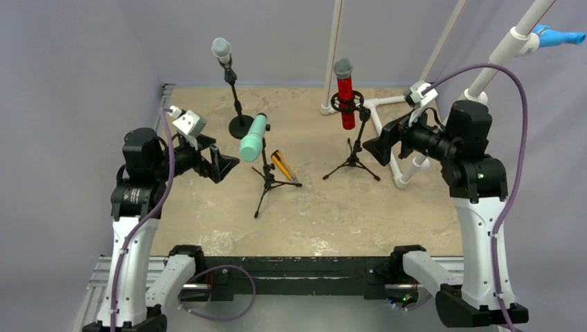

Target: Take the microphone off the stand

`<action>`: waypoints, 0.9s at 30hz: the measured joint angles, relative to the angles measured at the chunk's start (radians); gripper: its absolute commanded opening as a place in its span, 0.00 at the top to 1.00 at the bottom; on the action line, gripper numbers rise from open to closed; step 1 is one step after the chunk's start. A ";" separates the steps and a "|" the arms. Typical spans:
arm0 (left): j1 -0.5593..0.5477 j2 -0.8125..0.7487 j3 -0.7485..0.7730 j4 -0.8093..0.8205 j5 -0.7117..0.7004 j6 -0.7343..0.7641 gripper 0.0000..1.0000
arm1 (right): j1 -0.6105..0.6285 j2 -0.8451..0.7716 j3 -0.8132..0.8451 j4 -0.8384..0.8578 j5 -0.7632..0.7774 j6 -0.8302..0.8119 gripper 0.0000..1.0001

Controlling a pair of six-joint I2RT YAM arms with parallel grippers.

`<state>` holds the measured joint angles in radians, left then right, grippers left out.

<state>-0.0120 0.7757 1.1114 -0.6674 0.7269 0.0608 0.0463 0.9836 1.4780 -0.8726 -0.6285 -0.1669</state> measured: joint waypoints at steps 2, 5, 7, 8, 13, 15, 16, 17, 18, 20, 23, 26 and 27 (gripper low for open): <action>-0.033 0.032 -0.028 0.068 -0.019 -0.032 0.00 | 0.032 0.014 0.003 0.017 0.003 0.003 0.01; -0.122 0.051 -0.098 0.162 -0.060 -0.062 0.00 | 0.097 0.032 0.003 0.033 0.011 0.003 0.01; -0.164 0.064 -0.147 0.233 -0.077 -0.085 0.01 | 0.129 0.046 0.003 0.038 0.010 0.003 0.01; -0.174 0.076 -0.164 0.265 -0.084 -0.096 0.01 | 0.138 0.054 0.003 0.040 0.010 0.003 0.01; -0.204 0.139 -0.256 0.446 -0.125 -0.102 0.03 | 0.158 0.098 0.004 0.052 0.011 0.003 0.02; -0.214 0.152 -0.306 0.525 -0.127 -0.098 0.03 | 0.163 0.110 0.003 0.058 0.010 0.006 0.02; -0.219 0.159 -0.333 0.569 -0.127 -0.094 0.03 | 0.163 0.115 0.003 0.063 0.009 0.007 0.02; -0.221 0.166 -0.360 0.615 -0.125 -0.092 0.04 | 0.164 0.117 0.003 0.067 0.009 0.008 0.02; -0.224 0.174 -0.390 0.667 -0.123 -0.092 0.04 | 0.165 0.120 0.003 0.072 0.009 0.009 0.02; -0.225 0.188 -0.449 0.773 -0.115 -0.082 0.09 | 0.168 0.124 0.003 0.079 0.008 0.009 0.02; -0.230 0.213 -0.551 0.949 -0.102 -0.070 0.18 | 0.171 0.132 0.003 0.078 0.009 0.009 0.02; -0.242 0.237 -0.614 1.074 -0.092 -0.068 0.21 | 0.174 0.142 0.003 0.076 0.009 0.007 0.02; -0.246 0.241 -0.620 1.094 -0.087 -0.070 0.22 | 0.175 0.144 0.003 0.074 0.009 0.006 0.02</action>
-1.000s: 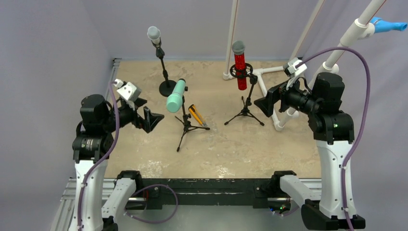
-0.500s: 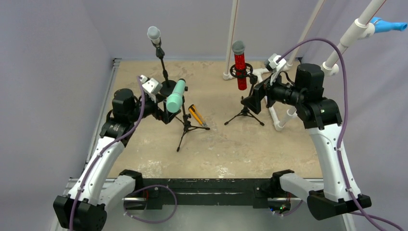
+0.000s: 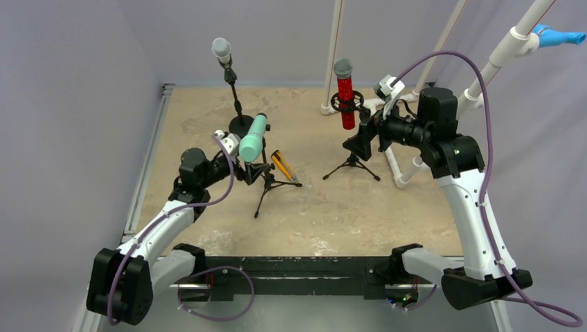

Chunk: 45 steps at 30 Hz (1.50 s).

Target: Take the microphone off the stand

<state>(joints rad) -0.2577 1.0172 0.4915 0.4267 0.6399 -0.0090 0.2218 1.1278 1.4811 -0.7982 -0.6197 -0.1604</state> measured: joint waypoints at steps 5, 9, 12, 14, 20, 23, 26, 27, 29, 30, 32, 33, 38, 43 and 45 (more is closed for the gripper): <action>-0.019 -0.002 -0.008 0.097 0.014 -0.008 0.19 | 0.003 0.000 0.000 0.000 0.000 -0.002 0.02; -0.020 -0.049 -0.009 0.103 0.011 -0.006 0.16 | 0.016 0.000 0.000 -0.001 0.000 -0.011 0.02; -0.020 -0.063 0.010 0.068 0.010 -0.005 0.16 | 0.031 0.000 0.000 -0.002 -0.001 -0.022 0.02; -0.020 -0.053 0.015 0.064 0.008 0.002 0.16 | 0.039 0.001 0.000 -0.002 -0.002 -0.028 0.02; -0.021 0.014 0.016 0.072 0.009 0.029 0.24 | 0.051 0.024 0.000 -0.002 -0.005 -0.040 0.02; -0.021 0.063 0.030 0.090 0.018 0.027 0.37 | 0.053 0.038 0.000 -0.002 -0.004 -0.042 0.02; -0.024 0.100 0.050 0.111 0.032 0.016 0.48 | 0.053 0.045 -0.002 -0.001 -0.004 -0.044 0.02; -0.025 0.106 0.054 0.114 0.040 0.008 0.53 | 0.053 0.045 -0.005 -0.001 -0.004 -0.045 0.02; -0.029 0.113 0.056 0.125 0.057 -0.005 0.61 | 0.053 0.043 -0.014 0.000 -0.003 -0.048 0.02; -0.031 0.116 0.056 0.129 0.064 -0.010 0.66 | 0.053 0.042 -0.020 -0.001 -0.003 -0.050 0.02; -0.033 0.119 0.056 0.136 0.079 -0.018 0.76 | 0.054 0.042 -0.033 0.000 -0.003 -0.051 0.02; -0.033 0.121 0.056 0.138 0.089 -0.022 0.82 | 0.055 0.042 -0.038 0.000 -0.003 -0.051 0.02; -0.034 0.129 0.058 0.141 0.130 -0.024 1.00 | 0.055 0.042 -0.051 0.000 -0.001 -0.053 0.02; -0.034 0.133 0.087 0.085 0.210 0.025 1.00 | 0.055 0.034 -0.063 0.004 -0.001 -0.058 0.02; -0.033 0.141 0.114 0.034 0.259 0.060 1.00 | 0.055 0.031 -0.068 0.002 -0.001 -0.059 0.02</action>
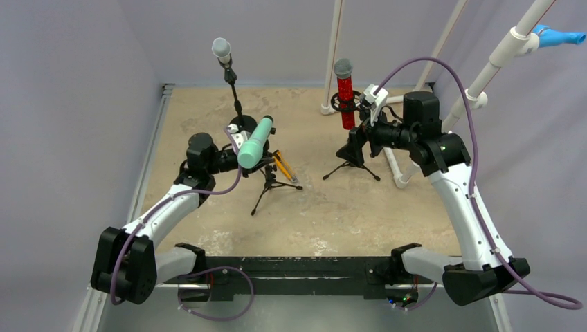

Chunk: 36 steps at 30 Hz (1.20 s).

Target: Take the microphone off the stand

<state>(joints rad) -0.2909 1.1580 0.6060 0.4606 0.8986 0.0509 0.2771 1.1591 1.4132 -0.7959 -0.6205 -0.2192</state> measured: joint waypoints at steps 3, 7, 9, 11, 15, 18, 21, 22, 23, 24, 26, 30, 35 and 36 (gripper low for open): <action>0.000 0.029 0.074 -0.120 0.078 0.074 1.00 | 0.001 -0.001 -0.002 0.001 0.000 -0.002 0.02; 0.000 0.087 0.188 -0.307 0.178 0.200 1.00 | 0.007 -0.001 -0.002 0.000 -0.001 -0.005 0.02; 0.000 0.113 0.236 -0.398 0.228 0.270 1.00 | 0.011 -0.001 -0.002 0.000 -0.002 -0.009 0.02; 0.000 0.133 0.267 -0.465 0.266 0.323 1.00 | 0.015 0.000 -0.002 -0.003 -0.003 -0.012 0.03; 0.000 0.161 0.308 -0.587 0.331 0.415 1.00 | 0.037 0.023 0.030 -0.027 -0.024 -0.033 0.04; 0.000 0.170 0.327 -0.678 0.367 0.480 1.00 | 0.065 0.060 0.098 -0.058 -0.052 -0.059 0.04; 0.000 0.185 0.357 -0.785 0.403 0.551 1.00 | 0.116 0.111 0.213 -0.104 -0.077 -0.107 0.05; 0.000 0.196 0.375 -0.827 0.412 0.581 1.00 | 0.136 0.130 0.256 -0.119 -0.083 -0.124 0.06; 0.000 0.211 0.396 -0.871 0.420 0.615 1.00 | 0.161 0.151 0.304 -0.135 -0.085 -0.146 0.06; 0.000 0.227 0.419 -0.915 0.427 0.651 1.00 | 0.185 0.169 0.344 -0.145 -0.088 -0.167 0.06; 0.000 0.256 0.459 -0.999 0.438 0.719 1.00 | 0.232 0.198 0.407 -0.164 -0.088 -0.203 0.07; 0.001 0.303 0.522 -1.157 0.460 0.885 1.00 | 0.338 0.264 0.503 -0.200 -0.076 -0.275 0.08; 0.001 0.327 0.552 -1.297 0.480 1.046 1.00 | 0.467 0.356 0.587 -0.242 -0.028 -0.351 0.11; 0.001 0.333 0.555 -1.323 0.485 1.075 1.00 | 0.491 0.373 0.600 -0.248 -0.017 -0.364 0.12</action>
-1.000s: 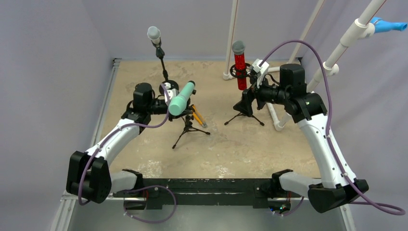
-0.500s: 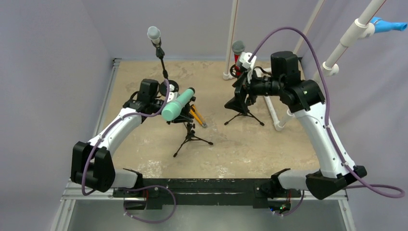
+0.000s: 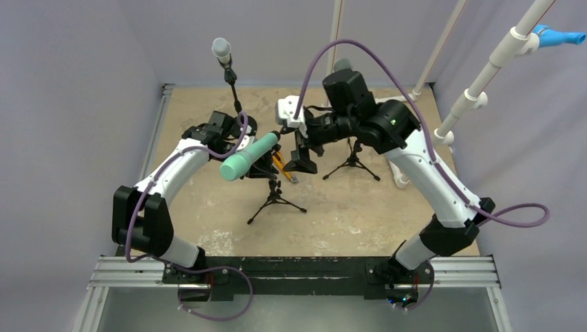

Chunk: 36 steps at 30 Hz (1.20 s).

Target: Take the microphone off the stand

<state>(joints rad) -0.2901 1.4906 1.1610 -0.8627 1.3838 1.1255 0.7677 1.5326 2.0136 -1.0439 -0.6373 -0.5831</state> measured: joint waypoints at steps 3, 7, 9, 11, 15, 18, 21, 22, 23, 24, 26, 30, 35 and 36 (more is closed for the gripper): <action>0.000 0.010 0.013 -0.070 0.010 0.068 1.00 | 0.070 0.060 0.054 -0.016 0.035 -0.035 0.13; 0.000 0.019 0.027 -0.124 0.010 0.117 1.00 | 0.121 0.124 0.138 -0.029 0.076 -0.070 0.15; 0.000 0.021 0.031 -0.140 0.010 0.129 1.00 | 0.137 0.144 0.175 -0.034 0.093 -0.080 0.16; 0.000 0.022 0.032 -0.149 0.009 0.138 1.00 | 0.148 0.153 0.197 -0.034 0.103 -0.086 0.18; 0.000 0.022 0.035 -0.157 0.005 0.144 1.00 | 0.170 0.167 0.228 -0.034 0.125 -0.096 0.21; -0.001 0.022 0.038 -0.159 -0.002 0.142 1.00 | 0.185 0.179 0.245 -0.034 0.132 -0.102 0.22; -0.001 0.022 0.040 -0.158 -0.006 0.135 1.00 | 0.204 0.195 0.259 -0.035 0.147 -0.107 0.25; -0.002 0.022 0.040 -0.156 -0.007 0.133 1.00 | 0.214 0.202 0.266 -0.035 0.153 -0.109 0.27; -0.002 0.022 0.041 -0.156 -0.008 0.132 1.00 | 0.220 0.208 0.270 -0.034 0.155 -0.111 0.28; -0.002 0.023 0.042 -0.156 -0.010 0.131 1.00 | 0.229 0.215 0.275 -0.035 0.158 -0.113 0.30; -0.004 0.026 0.046 -0.155 -0.012 0.125 1.00 | 0.244 0.228 0.283 -0.034 0.167 -0.114 0.34; -0.005 0.031 0.049 -0.153 -0.012 0.124 1.00 | 0.258 0.236 0.289 -0.032 0.185 -0.117 0.49; -0.006 0.033 0.053 -0.152 -0.016 0.124 1.00 | 0.262 0.236 0.295 0.003 0.219 -0.145 0.75; -0.007 0.033 0.053 -0.152 -0.016 0.124 1.00 | 0.262 0.236 0.295 0.014 0.231 -0.159 0.80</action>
<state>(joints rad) -0.2974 1.5238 1.2137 -1.0145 1.3674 1.2499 1.0298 1.7683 2.3085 -1.0302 -0.4065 -0.7418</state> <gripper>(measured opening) 0.118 0.371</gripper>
